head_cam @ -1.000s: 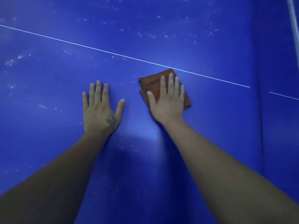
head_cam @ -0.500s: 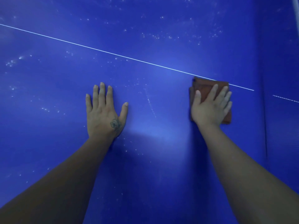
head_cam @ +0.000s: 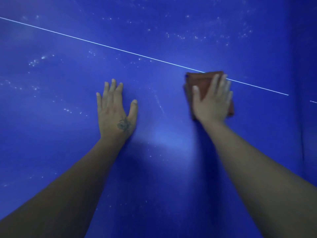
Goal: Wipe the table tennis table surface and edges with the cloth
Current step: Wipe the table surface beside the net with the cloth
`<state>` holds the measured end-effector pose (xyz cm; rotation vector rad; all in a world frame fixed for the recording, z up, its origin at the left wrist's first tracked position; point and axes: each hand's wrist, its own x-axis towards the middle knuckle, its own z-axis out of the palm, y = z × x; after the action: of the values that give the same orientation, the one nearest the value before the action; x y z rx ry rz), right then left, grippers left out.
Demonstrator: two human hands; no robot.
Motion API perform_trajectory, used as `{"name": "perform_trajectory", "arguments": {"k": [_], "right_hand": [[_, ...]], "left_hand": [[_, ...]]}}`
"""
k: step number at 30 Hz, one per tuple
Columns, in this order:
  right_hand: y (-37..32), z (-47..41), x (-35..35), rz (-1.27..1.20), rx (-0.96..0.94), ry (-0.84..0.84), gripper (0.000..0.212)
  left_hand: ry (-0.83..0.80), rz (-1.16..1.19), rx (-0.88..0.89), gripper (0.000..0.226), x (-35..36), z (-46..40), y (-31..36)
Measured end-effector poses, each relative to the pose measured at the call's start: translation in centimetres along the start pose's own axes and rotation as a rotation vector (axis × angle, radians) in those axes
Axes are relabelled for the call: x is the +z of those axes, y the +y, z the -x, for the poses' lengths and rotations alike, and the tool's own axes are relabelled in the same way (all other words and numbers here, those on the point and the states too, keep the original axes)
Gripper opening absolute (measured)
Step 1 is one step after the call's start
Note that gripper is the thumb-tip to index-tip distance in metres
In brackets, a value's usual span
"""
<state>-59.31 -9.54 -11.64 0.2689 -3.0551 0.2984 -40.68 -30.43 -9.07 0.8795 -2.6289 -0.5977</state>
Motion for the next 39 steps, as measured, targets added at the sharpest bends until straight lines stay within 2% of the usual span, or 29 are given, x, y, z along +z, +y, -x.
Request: {"name": "perform_trajectory", "arguments": {"k": [4, 7, 11, 15, 19, 22, 27, 31, 35, 39], "right_hand": [[3.3, -1.7, -0.5, 0.032, 0.162, -0.034, 0.089], [0.3, -2.0, 0.0, 0.033, 0.186, -0.052, 0.088], [-7.0, -1.1, 0.8, 0.036, -0.005, -0.088, 0.087], [-13.9, 0.9, 1.8, 0.03, -0.256, -0.139, 0.084], [-15.9, 2.2, 2.1, -0.002, -0.389, -0.195, 0.079], [-13.0, 1.8, 1.6, 0.004, -0.286, -0.17, 0.076], [-5.4, -1.2, 0.2, 0.003, 0.077, -0.078, 0.078], [-7.4, -4.3, 1.0, -0.007, 0.17, -0.094, 0.084], [-12.4, -6.2, 1.8, -0.006, 0.025, -0.126, 0.085], [-17.8, -5.4, 2.3, -0.012, -0.261, -0.186, 0.084]], "left_hand": [[0.113, -0.111, 0.01, 0.067, -3.9, 1.5, -5.7], [0.033, -0.196, -0.011, 0.074, -5.6, 4.4, -9.5], [-0.064, -0.252, -0.024, 0.079, -5.0, 5.4, -10.8], [-0.094, -0.282, -0.009, 0.077, -4.5, 5.1, -11.2], [-0.093, -0.278, -0.007, 0.076, -4.8, 5.1, -11.1], [-0.098, -0.292, -0.015, 0.076, -4.9, 5.1, -11.0], [-0.083, -0.3, -0.019, 0.075, -4.8, 5.1, -11.0], [-0.088, -0.314, -0.016, 0.075, -4.8, 5.1, -11.1], [-0.086, -0.314, -0.008, 0.074, -4.6, 4.9, -11.2], [-0.084, -0.317, -0.007, 0.074, -4.6, 4.9, -11.3]]}}
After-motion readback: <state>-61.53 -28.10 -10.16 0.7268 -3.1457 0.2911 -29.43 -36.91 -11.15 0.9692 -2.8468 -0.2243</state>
